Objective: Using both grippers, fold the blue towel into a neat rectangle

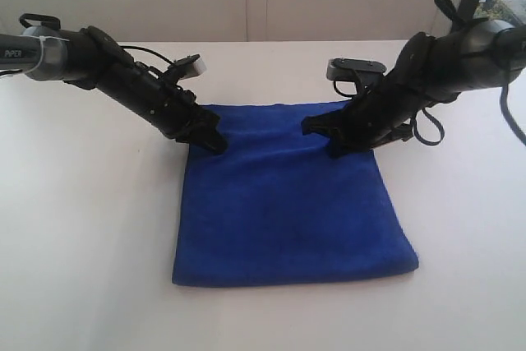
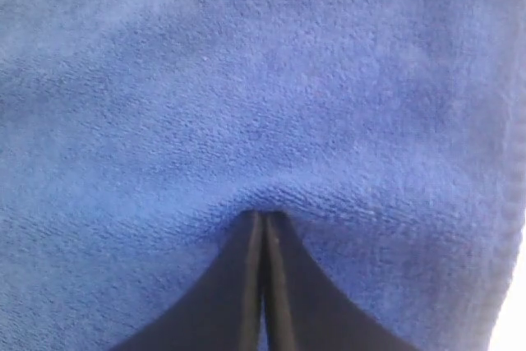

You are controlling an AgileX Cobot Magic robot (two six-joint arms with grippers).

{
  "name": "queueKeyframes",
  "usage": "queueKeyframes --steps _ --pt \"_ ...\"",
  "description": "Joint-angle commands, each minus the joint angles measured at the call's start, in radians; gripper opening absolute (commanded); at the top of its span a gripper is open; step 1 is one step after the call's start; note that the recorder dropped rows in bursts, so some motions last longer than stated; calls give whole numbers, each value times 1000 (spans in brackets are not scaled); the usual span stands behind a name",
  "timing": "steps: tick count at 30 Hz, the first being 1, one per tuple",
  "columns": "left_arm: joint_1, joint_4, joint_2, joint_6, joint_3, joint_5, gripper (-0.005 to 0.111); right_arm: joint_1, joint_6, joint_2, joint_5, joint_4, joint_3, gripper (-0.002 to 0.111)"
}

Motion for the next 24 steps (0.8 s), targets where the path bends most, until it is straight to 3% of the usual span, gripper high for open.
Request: queueKeyframes --steps 1,11,16,24 --pt "0 8 5 -2 4 -9 0 -1 -9 -54 -4 1 -1 0" --pt "0 16 5 -2 4 -26 0 -1 -9 -11 -62 -154 -1 0" --pt "0 143 3 1 4 -64 0 -1 -9 -19 -25 -182 -1 0" --pt "0 173 -154 -4 4 -66 0 -1 -9 -180 -7 -232 -1 0"
